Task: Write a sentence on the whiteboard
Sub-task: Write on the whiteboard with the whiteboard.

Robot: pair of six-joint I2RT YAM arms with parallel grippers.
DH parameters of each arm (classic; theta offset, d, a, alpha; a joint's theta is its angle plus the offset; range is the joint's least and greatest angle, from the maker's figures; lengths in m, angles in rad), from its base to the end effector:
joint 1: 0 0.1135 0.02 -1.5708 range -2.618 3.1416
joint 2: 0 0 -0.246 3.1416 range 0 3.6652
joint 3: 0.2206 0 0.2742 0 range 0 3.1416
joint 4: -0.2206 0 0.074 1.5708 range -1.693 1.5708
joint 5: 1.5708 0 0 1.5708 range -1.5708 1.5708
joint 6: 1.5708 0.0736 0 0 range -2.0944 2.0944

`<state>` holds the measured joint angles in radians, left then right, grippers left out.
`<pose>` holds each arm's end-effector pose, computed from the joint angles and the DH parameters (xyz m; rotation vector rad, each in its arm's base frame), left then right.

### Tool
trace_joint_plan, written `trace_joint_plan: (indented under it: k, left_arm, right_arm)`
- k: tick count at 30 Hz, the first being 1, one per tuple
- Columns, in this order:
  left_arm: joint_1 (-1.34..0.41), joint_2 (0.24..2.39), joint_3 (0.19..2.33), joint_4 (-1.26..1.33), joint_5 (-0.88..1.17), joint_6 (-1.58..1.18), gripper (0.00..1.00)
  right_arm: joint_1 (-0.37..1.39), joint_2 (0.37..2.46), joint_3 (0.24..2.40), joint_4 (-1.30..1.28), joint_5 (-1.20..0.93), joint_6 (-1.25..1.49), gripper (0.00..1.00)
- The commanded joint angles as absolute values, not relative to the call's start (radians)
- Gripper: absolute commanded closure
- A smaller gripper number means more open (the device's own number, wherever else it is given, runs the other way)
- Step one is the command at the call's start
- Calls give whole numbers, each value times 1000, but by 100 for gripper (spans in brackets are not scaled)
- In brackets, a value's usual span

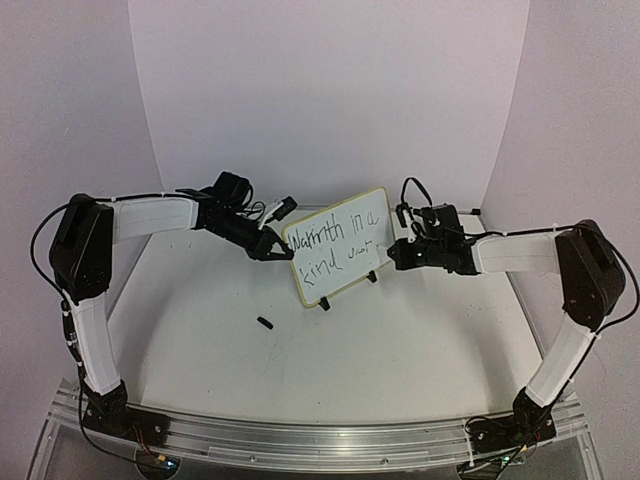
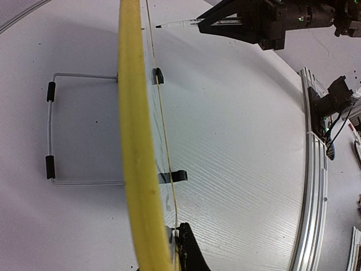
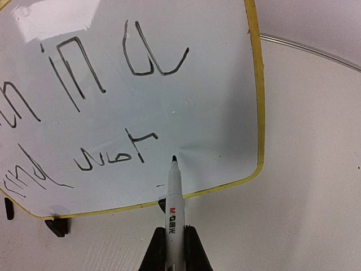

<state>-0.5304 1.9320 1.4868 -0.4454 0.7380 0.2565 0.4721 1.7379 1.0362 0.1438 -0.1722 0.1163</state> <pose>0.3675 -0.2729 0.1827 1.2130 2.0728 -1.0265 0.3757 0.2060 0.1516 -0.4847 2.1108 0.5266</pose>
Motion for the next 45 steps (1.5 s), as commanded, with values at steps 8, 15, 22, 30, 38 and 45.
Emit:
trace_joint_plan:
  k: [8, 15, 22, 30, 38, 45]
  left_arm:
    - [-577, 1987, 1467, -580, 707, 271, 100]
    - [-577, 1987, 1468, -580, 707, 270, 100]
    - [-577, 1989, 1468, -580, 708, 271, 100]
    - [-577, 1990, 1468, -580, 707, 271, 100]
    - [-577, 1989, 1468, -580, 709, 271, 100]
    - [-577, 1989, 1468, -580, 710, 269, 100]
  right_arm:
    - [471, 1810, 1145, 195, -179, 95, 100]
    - [472, 1803, 1116, 195, -230, 87, 100]
    - [472, 1805, 1090, 188, -231, 86, 100]
    - [472, 1830, 1098, 165, -191, 96, 100]
    - [473, 1831, 1115, 161, -136, 109, 100]
    - [472, 1819, 1153, 161, -124, 100, 100]
